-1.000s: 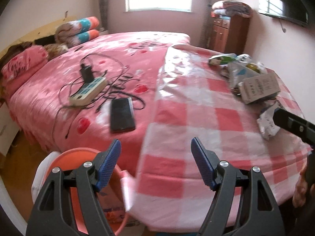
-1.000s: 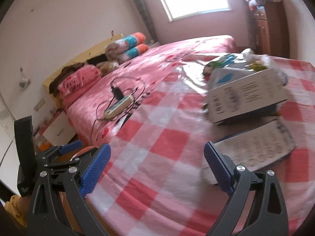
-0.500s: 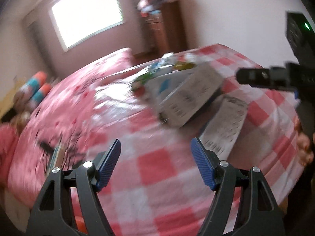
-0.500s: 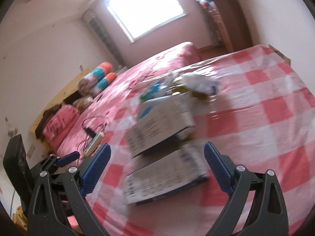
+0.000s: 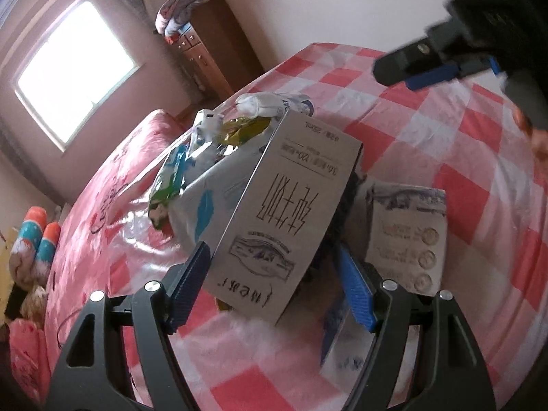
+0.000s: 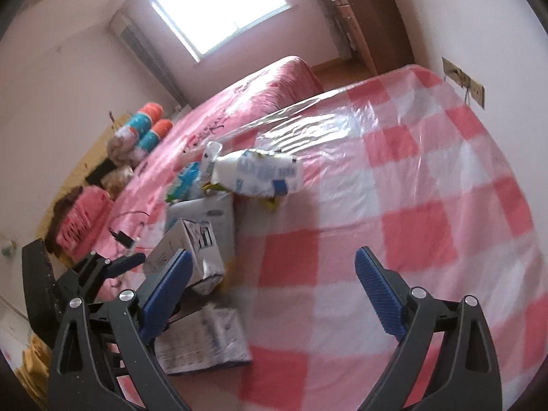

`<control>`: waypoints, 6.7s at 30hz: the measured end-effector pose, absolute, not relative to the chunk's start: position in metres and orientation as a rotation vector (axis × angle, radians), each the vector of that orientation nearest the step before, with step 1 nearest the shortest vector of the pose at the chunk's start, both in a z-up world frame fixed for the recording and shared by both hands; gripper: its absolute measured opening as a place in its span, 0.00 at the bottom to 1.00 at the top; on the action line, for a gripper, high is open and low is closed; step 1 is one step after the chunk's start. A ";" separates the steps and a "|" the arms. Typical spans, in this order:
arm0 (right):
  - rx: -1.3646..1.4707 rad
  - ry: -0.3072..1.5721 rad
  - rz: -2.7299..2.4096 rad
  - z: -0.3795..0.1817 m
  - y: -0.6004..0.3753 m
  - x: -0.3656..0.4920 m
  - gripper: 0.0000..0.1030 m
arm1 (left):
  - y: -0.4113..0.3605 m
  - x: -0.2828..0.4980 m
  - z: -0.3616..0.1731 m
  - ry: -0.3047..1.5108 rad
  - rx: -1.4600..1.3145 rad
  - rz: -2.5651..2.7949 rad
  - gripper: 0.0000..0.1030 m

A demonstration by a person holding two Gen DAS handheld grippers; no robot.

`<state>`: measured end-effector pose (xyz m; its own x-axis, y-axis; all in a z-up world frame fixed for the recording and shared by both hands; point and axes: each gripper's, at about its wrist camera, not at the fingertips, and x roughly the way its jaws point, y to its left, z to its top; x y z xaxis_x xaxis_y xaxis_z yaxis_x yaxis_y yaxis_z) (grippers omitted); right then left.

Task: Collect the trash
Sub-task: 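Grasp the white milk carton with the left tool while the right tool grasps the white plastic bag, then carry the carton and plastic bag over the orange bucket and open both tools, then move both open tools back to the remaining trash on the bed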

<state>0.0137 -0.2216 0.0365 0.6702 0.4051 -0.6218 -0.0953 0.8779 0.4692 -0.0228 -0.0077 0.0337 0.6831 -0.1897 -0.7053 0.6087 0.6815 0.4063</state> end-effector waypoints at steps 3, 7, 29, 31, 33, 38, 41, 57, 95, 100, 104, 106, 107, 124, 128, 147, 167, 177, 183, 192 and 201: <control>0.294 0.798 0.315 0.043 -0.216 0.031 0.92 | -0.012 -0.015 0.037 0.672 0.658 -0.517 0.72; 0.101 0.797 0.369 0.047 -0.198 0.055 0.92 | -0.018 -0.010 0.037 0.676 0.651 -0.553 0.72; -0.084 0.852 0.604 0.032 -0.152 0.143 0.92 | -0.004 0.017 0.032 0.789 0.326 -0.598 0.64; -0.085 0.861 0.609 0.030 -0.150 0.142 0.86 | 0.002 0.017 0.032 0.809 0.283 -0.586 0.63; -0.077 0.864 0.594 0.029 -0.151 0.140 0.76 | 0.007 0.013 0.032 0.802 0.255 -0.577 0.63; -0.044 0.854 0.539 0.033 -0.160 0.134 0.49 | 0.024 0.013 0.032 0.809 0.178 -0.538 0.63; -0.029 0.847 0.504 0.034 -0.163 0.128 0.38 | 0.032 0.013 0.031 0.810 0.150 -0.518 0.63; 0.095 0.853 0.375 0.033 -0.178 0.086 0.25 | 0.061 -0.009 0.034 0.786 0.062 -0.454 0.63; 0.122 0.830 0.492 0.060 -0.071 -0.060 0.25 | 0.146 -0.121 0.031 0.781 -0.082 -0.364 0.63; 0.087 0.860 0.563 0.055 -0.030 -0.073 0.25 | 0.168 -0.139 0.034 0.775 -0.094 -0.323 0.63; 0.059 0.887 0.650 0.050 0.008 -0.082 0.25 | 0.192 -0.154 0.033 0.771 -0.108 -0.267 0.63; 0.037 0.900 0.690 0.047 0.027 -0.087 0.25 | 0.208 -0.162 0.033 0.771 -0.125 -0.233 0.63; 0.032 0.906 0.713 0.046 0.037 -0.089 0.25 | 0.217 -0.167 0.032 0.770 -0.134 -0.211 0.63; -0.143 0.981 1.012 0.025 0.207 -0.117 0.25 | 0.368 -0.227 -0.019 0.829 -0.323 0.184 0.64; -0.165 0.989 1.054 0.020 0.235 -0.116 0.25 | 0.382 -0.231 -0.031 0.848 -0.346 0.214 0.64; -0.080 0.927 1.014 0.028 0.226 -0.117 0.81 | 0.392 -0.232 -0.053 0.903 -0.310 0.305 0.77; 0.042 0.825 0.842 0.031 0.132 -0.114 0.88 | 0.349 -0.221 -0.011 0.750 -0.258 0.226 0.77; 0.141 0.750 0.765 0.040 0.069 -0.108 0.90 | 0.312 -0.198 0.008 0.804 -0.217 0.208 0.77; 0.207 0.706 0.714 0.040 0.031 -0.101 0.90 | 0.285 -0.187 0.013 0.832 -0.174 0.181 0.77; 0.296 0.694 0.676 0.041 -0.017 -0.091 0.90 | 0.230 -0.176 0.029 0.818 -0.051 0.097 0.77; 0.381 0.654 0.531 0.049 -0.093 -0.073 0.90 | 0.164 -0.163 0.054 0.796 0.049 -0.047 0.77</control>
<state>-0.0735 -0.0933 0.0486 0.6696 0.5747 -0.4705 -0.3429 0.8011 0.4906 -0.1630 0.1644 0.0544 0.6989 -0.0240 -0.7148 0.0611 0.9978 0.0262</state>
